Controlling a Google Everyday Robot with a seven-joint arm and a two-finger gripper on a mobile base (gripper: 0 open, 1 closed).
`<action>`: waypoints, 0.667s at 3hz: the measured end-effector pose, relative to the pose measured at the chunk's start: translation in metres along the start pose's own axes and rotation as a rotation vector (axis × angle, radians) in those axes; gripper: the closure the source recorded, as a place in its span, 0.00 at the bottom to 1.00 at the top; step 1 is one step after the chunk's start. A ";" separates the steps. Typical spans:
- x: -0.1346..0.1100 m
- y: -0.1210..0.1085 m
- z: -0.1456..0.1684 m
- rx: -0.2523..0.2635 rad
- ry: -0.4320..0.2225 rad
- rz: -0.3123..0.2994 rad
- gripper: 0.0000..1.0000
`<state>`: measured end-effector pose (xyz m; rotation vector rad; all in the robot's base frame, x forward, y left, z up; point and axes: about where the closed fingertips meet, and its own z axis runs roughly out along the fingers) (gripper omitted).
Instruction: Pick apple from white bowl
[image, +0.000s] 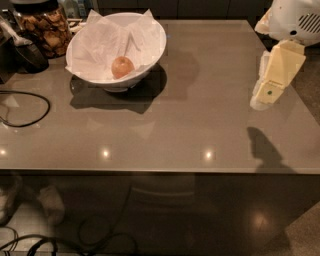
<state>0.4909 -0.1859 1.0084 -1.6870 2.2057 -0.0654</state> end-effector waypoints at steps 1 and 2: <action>-0.018 -0.021 0.012 -0.018 -0.057 0.087 0.00; -0.041 -0.056 0.025 -0.036 -0.058 0.175 0.00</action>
Offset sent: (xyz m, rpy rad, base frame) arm 0.1182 0.0533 0.0096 0.1274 0.1264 -0.2104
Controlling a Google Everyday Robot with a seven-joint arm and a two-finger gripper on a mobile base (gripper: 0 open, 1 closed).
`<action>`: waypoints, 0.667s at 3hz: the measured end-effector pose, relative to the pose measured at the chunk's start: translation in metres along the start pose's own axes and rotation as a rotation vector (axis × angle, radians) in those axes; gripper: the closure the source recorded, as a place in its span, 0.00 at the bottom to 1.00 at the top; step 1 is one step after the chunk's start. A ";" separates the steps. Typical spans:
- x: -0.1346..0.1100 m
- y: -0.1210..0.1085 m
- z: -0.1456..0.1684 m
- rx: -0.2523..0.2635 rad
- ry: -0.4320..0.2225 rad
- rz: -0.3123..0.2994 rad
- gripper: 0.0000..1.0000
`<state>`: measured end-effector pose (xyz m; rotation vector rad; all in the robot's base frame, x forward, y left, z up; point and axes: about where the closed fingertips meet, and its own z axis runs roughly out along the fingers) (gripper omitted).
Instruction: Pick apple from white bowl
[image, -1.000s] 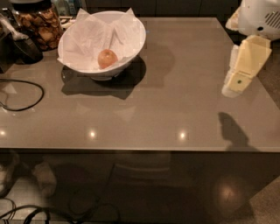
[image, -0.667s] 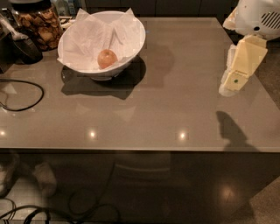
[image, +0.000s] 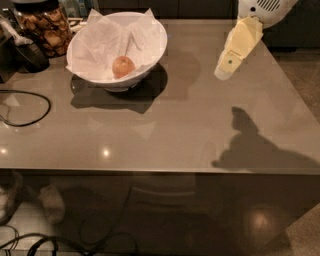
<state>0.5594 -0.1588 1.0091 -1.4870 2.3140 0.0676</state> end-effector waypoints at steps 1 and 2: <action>-0.034 -0.020 0.008 0.003 -0.051 0.000 0.00; -0.039 -0.024 0.005 0.022 -0.069 -0.002 0.00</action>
Offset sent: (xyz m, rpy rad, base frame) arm 0.0248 0.0176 0.0062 0.0339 -0.0179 0.0041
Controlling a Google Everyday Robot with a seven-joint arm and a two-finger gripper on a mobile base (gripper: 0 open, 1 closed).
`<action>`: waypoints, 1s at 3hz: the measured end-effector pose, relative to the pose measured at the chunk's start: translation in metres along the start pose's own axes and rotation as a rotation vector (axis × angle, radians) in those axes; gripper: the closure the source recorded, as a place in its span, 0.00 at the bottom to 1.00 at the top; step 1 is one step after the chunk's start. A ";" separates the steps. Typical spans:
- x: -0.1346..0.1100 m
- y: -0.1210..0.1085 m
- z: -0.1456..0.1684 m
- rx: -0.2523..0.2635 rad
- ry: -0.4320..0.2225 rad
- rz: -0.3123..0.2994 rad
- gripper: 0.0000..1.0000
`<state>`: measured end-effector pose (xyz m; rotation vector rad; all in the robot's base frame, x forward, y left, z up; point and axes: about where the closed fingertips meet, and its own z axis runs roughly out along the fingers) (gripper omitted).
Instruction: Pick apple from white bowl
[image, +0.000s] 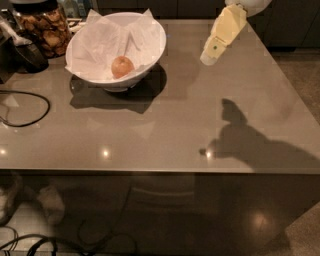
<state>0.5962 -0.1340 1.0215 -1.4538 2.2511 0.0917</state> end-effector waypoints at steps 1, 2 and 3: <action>-0.021 0.003 0.016 -0.044 -0.026 0.019 0.00; -0.052 0.006 0.045 -0.097 -0.006 -0.013 0.00; -0.090 0.015 0.067 -0.137 -0.013 -0.098 0.00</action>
Offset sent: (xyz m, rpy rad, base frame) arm 0.0400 0.1066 -0.0342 -0.0150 0.1845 0.1364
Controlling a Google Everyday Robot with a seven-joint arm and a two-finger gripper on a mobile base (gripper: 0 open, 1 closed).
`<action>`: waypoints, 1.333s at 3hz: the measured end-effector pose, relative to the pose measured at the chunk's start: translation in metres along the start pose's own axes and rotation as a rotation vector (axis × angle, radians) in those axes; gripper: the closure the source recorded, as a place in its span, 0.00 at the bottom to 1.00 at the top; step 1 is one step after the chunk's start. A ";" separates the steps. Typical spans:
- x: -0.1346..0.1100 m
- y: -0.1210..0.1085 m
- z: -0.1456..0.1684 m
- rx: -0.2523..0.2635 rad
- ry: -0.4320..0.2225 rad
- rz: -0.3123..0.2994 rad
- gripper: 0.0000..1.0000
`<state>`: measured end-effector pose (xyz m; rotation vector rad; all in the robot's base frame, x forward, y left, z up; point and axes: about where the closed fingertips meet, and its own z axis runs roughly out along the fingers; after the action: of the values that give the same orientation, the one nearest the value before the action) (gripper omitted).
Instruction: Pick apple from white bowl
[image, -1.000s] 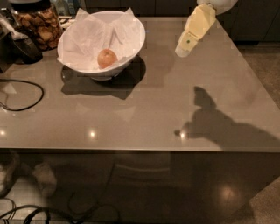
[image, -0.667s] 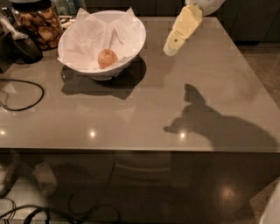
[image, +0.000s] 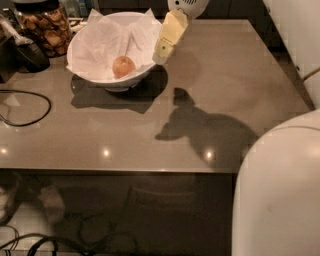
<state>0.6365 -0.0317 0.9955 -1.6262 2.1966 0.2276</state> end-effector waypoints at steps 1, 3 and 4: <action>-0.007 -0.005 0.002 0.016 -0.020 -0.002 0.00; -0.092 -0.019 0.010 0.050 -0.085 -0.122 0.00; -0.100 -0.024 0.009 0.071 -0.111 -0.123 0.00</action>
Offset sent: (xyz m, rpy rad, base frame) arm 0.0153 0.0451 0.0333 0.0663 -0.1064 0.0843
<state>0.6860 0.0523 1.0305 -1.6617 1.9928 0.1978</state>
